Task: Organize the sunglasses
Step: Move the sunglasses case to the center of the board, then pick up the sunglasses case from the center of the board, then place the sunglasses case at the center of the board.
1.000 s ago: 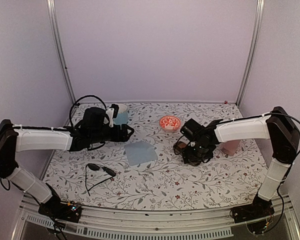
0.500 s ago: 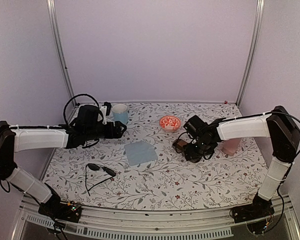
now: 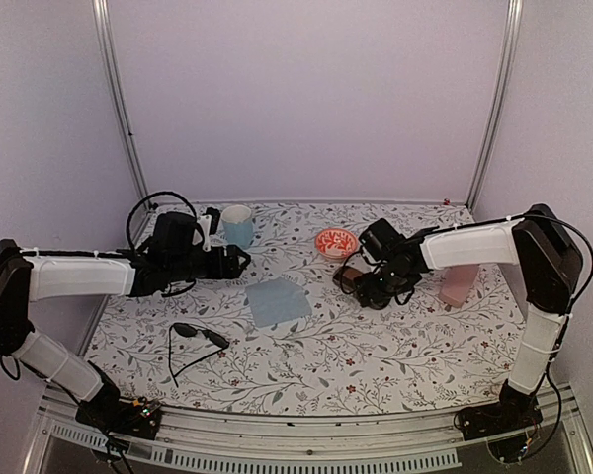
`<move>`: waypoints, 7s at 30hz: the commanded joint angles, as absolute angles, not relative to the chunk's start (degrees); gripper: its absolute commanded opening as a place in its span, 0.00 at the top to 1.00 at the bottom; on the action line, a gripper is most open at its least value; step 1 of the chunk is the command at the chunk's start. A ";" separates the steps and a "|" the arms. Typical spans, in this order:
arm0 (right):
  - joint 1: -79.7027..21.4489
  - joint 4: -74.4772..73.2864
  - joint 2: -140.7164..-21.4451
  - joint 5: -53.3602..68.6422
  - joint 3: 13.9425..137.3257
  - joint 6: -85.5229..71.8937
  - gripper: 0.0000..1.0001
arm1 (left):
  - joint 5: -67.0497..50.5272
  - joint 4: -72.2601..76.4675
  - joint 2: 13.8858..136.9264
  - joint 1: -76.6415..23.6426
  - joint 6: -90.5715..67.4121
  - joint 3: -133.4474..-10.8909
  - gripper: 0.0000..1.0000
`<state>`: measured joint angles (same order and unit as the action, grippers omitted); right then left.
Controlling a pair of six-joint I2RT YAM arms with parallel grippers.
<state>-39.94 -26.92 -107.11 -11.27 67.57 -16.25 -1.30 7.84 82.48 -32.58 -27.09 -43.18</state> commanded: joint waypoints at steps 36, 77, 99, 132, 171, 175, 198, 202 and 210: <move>-37.23 -22.64 -102.77 -8.09 70.58 -17.05 0.15 | -4.09 11.51 81.69 -31.71 -27.76 -40.45 0.12; -9.17 -24.19 -98.99 -14.88 53.20 -34.82 0.00 | -11.93 18.97 83.38 -31.73 -28.88 -36.73 0.10; -19.33 -19.66 -79.63 -0.98 51.36 -22.80 0.58 | -27.23 26.18 83.73 -22.26 -34.85 -33.87 0.01; -50.49 4.02 -88.86 28.39 60.91 -20.31 0.58 | -35.13 53.52 89.07 -40.12 -38.99 -34.83 0.04; -59.77 -18.73 -102.41 -5.98 55.51 -51.82 0.23 | -5.03 27.75 81.59 -49.99 -34.24 -32.38 0.07; -60.99 -19.06 -102.60 -5.88 55.72 -52.76 0.09 | -4.04 27.05 80.58 -50.69 -34.07 -31.47 0.07; -71.19 -13.99 -98.55 -5.26 54.72 -53.33 0.01 | 4.90 19.69 73.87 -58.64 -35.00 -26.95 0.07; -70.49 -12.62 -90.98 -7.79 50.06 -53.02 0.01 | 3.94 17.86 78.81 -59.82 -29.75 -32.40 0.05; -58.28 -12.74 -73.21 -7.51 36.41 -50.29 0.01 | 1.34 7.26 99.18 -62.92 -17.47 -52.44 0.01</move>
